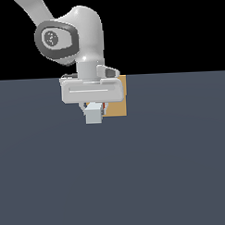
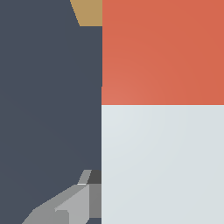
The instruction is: Insert the peg into the horizontal hole in a box.
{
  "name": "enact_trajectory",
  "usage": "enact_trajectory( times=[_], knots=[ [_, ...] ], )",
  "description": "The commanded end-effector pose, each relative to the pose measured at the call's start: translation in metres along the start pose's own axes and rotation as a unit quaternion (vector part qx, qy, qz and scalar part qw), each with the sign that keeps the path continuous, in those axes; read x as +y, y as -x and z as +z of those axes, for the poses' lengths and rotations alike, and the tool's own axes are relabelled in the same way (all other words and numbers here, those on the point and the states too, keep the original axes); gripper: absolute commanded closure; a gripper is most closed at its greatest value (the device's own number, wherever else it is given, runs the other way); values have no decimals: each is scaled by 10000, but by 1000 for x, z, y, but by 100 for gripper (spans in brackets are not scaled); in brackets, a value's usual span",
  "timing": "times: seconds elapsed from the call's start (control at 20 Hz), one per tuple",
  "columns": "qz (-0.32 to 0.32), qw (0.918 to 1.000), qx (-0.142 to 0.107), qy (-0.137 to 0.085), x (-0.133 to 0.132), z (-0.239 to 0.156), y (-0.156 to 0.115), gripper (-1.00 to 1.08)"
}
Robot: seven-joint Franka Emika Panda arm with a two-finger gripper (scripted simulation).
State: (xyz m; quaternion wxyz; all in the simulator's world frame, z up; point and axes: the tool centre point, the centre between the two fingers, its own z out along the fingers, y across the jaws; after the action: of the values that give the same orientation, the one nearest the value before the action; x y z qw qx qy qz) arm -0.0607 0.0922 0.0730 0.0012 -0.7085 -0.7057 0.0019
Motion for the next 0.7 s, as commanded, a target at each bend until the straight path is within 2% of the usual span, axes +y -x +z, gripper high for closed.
enact_trajectory(
  times=[0.0,0.45,0.65],
  knots=[
    [-7,10000,5,22,1,-2,0,108],
    [-13,10000,10,17,1,-2,-1,108],
    [-13,10000,11,19,1,-2,-11,108]
  ],
)
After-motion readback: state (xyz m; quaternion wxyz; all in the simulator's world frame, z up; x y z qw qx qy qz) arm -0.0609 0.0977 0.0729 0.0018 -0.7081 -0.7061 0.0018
